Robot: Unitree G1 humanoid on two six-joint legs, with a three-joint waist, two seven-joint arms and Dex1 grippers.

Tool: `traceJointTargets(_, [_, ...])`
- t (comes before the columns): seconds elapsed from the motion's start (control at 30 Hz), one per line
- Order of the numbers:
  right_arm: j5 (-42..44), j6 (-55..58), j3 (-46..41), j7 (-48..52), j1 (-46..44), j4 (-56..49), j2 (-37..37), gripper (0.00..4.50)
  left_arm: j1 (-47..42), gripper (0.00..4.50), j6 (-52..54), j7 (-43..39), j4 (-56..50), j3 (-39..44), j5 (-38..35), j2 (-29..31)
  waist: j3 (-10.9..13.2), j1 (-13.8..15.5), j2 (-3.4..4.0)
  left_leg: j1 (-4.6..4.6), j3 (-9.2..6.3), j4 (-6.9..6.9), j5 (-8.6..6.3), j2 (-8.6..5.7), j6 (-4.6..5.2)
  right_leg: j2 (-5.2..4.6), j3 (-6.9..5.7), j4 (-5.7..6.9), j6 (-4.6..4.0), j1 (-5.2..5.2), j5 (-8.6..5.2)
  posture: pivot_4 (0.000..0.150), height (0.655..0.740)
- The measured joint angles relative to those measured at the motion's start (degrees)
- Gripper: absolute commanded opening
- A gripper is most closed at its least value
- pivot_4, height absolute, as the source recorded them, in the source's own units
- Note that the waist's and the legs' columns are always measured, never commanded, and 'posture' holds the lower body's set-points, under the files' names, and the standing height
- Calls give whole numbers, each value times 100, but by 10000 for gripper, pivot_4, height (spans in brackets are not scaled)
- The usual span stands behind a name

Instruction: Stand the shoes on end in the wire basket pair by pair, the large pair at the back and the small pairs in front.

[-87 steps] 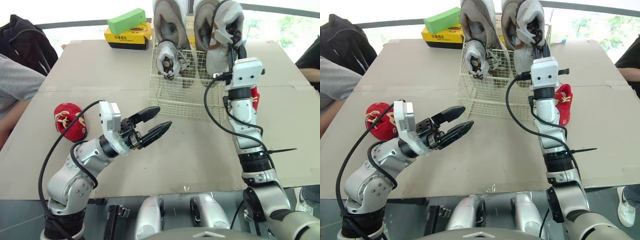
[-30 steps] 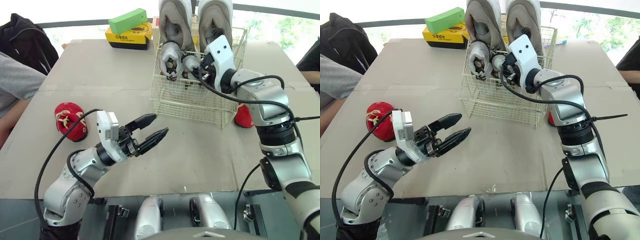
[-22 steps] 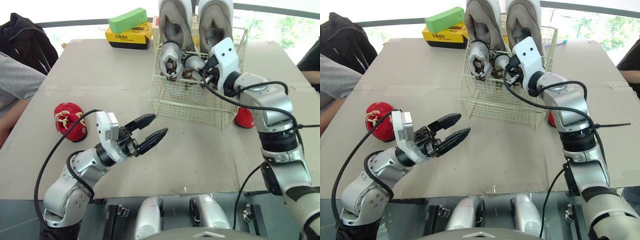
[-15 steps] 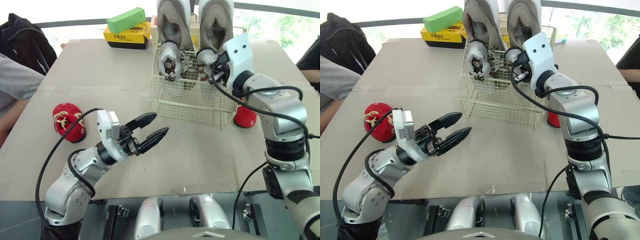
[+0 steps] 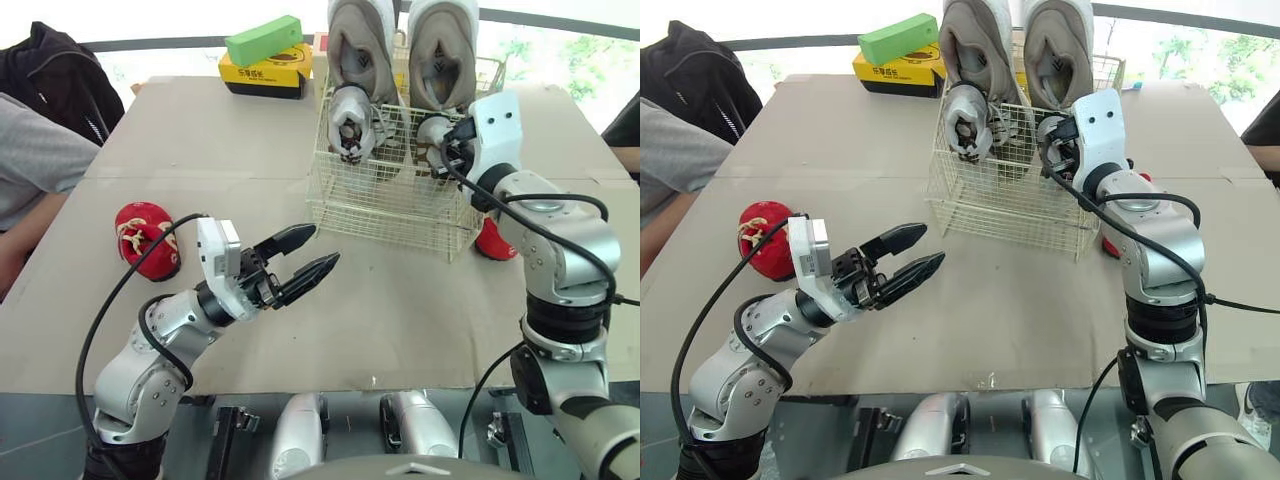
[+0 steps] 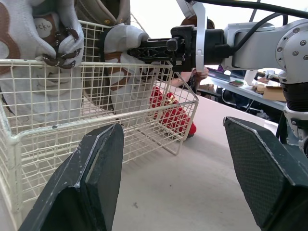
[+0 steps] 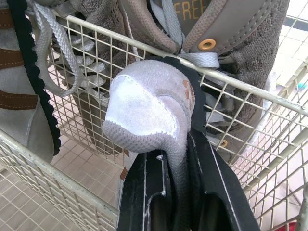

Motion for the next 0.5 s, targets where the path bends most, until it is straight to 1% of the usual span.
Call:
traceJointTargets(0.03, [44, 25, -90, 40, 7, 26, -21, 10671, 0, 36067, 0, 3, 0, 1, 0, 2, 0, 22, 0, 0, 1, -1, 0, 0, 0, 0, -3, -7, 0, 5, 0, 1500, 7400])
traceJointTargets(0.1, [150, 35, -264, 144, 33, 100, -87, 19481, -5, 36067, 0, 19, 0, 5, 0, 4, -3, 30, -4, 0, 2, -1, 0, 1, 0, 0, -9, -24, -6, 14, -2, 1500, 7400])
traceJointTargets(0.13, [228, 17, -300, 259, 57, 85, -237, 24791, -5, 36067, 0, 30, 0, 11, 0, 10, -2, 32, -3, 0, 1, -1, 0, 1, 1, -3, -5, -25, -12, 14, -6, 1500, 7400])
traceJointTargets(0.33, [817, -65, -517, 1096, 318, -211, -1004, 24791, 41, 36067, 4, 178, 0, 222, -20, 6, -1, 5, -2, 1, 4, -15, -5, -1, 9, -6, -1, -33, 3, 11, 2, 1500, 7400])
traceJointTargets(0.4, [964, -401, -564, 1483, 526, -348, -1345, 24791, 155, 36067, -15, 306, -6, 331, -59, -80, 0, 4, 0, 3, 4, -30, -5, -2, 9, -6, 0, -38, 3, 10, 2, 1500, 7400])
traceJointTargets(0.47, [1420, -1198, -957, 2417, 917, -665, -1757, 24791, 473, 36067, -111, 753, 49, 690, -7, -375, 5, 10, 7, 1, 2, -42, -5, -2, 9, -6, -1, -46, 6, 8, 0, 1500, 7400])
traceJointTargets(0.5, [1724, -1513, -1176, 2825, 995, -841, -1832, 24791, 572, 36067, -174, 1040, 132, 892, 108, -508, 5, -6, 8, 3, 2, -43, -6, 0, 10, -1, 1, -45, 7, 7, -1, 1500, 7400])
